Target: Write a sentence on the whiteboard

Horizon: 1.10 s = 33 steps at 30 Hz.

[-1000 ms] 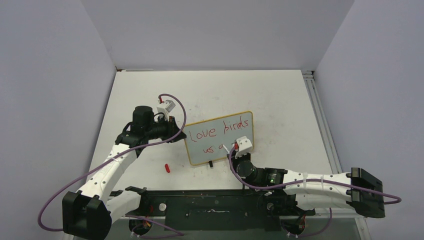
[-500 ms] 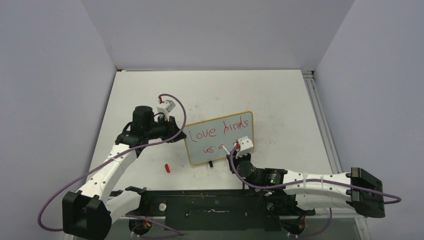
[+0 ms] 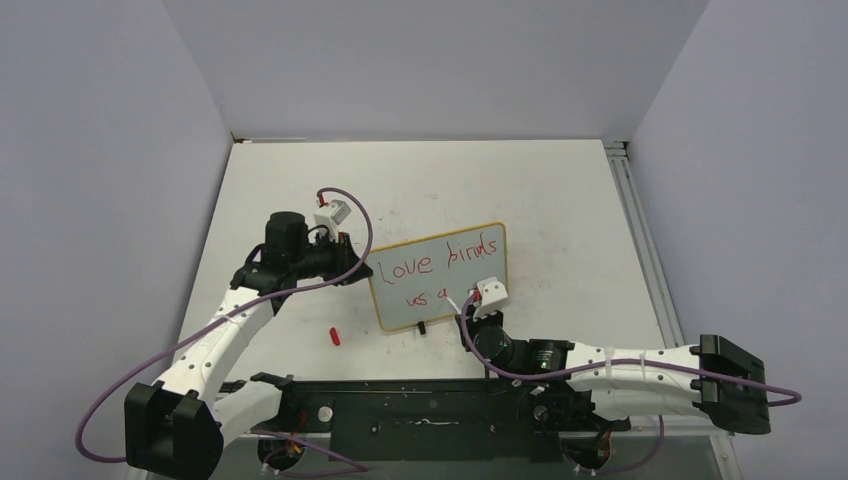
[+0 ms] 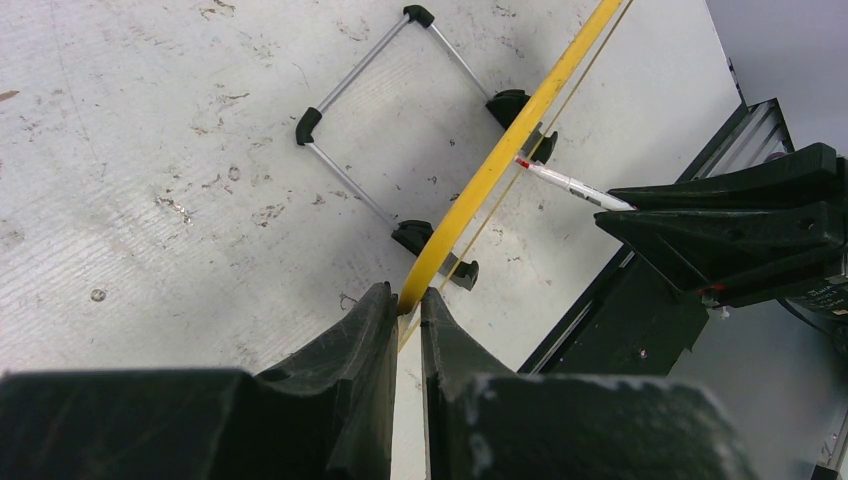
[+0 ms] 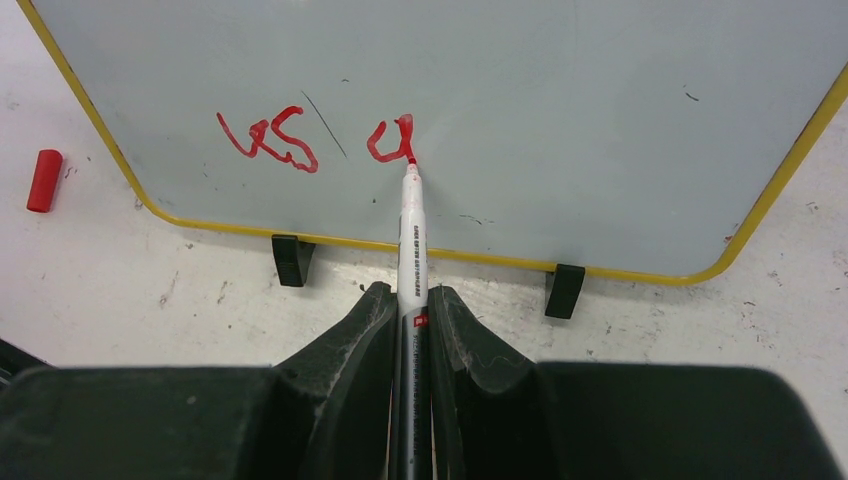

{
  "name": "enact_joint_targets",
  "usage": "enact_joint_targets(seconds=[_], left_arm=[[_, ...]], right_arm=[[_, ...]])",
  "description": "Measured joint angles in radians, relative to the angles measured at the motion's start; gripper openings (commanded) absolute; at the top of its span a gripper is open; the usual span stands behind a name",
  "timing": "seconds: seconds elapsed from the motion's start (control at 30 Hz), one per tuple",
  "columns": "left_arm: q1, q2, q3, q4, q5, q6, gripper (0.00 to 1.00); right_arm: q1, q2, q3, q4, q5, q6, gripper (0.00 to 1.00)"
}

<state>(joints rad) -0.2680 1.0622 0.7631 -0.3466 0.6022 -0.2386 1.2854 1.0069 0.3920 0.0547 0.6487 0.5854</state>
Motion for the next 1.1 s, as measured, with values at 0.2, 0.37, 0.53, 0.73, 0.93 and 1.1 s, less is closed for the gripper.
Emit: enact_joint_targets(seconds=[0.2,0.37,0.53,0.73,0.93,1.1], left_arm=[[0.000,0.000,0.000,0.000,0.000,0.000,0.10],[0.000,0.000,0.000,0.000,0.000,0.000,0.10],[0.000,0.000,0.000,0.000,0.000,0.000,0.10],[0.000,0.000,0.000,0.000,0.000,0.000,0.10],[0.000,0.000,0.000,0.000,0.000,0.000,0.10],[0.000,0.000,0.000,0.000,0.000,0.000,0.10]], right_arm=[[0.005,-0.002,0.000,-0.010,0.005,0.001,0.05],[0.014,-0.027,0.000,-0.044,0.027,-0.005,0.05],[0.026,-0.061,0.018,-0.083,0.055,-0.020,0.05],[0.026,-0.069,0.047,-0.086,0.078,-0.060,0.05],[0.022,-0.061,0.074,-0.051,0.088,-0.116,0.05],[0.002,-0.047,0.078,-0.021,0.087,-0.148,0.05]])
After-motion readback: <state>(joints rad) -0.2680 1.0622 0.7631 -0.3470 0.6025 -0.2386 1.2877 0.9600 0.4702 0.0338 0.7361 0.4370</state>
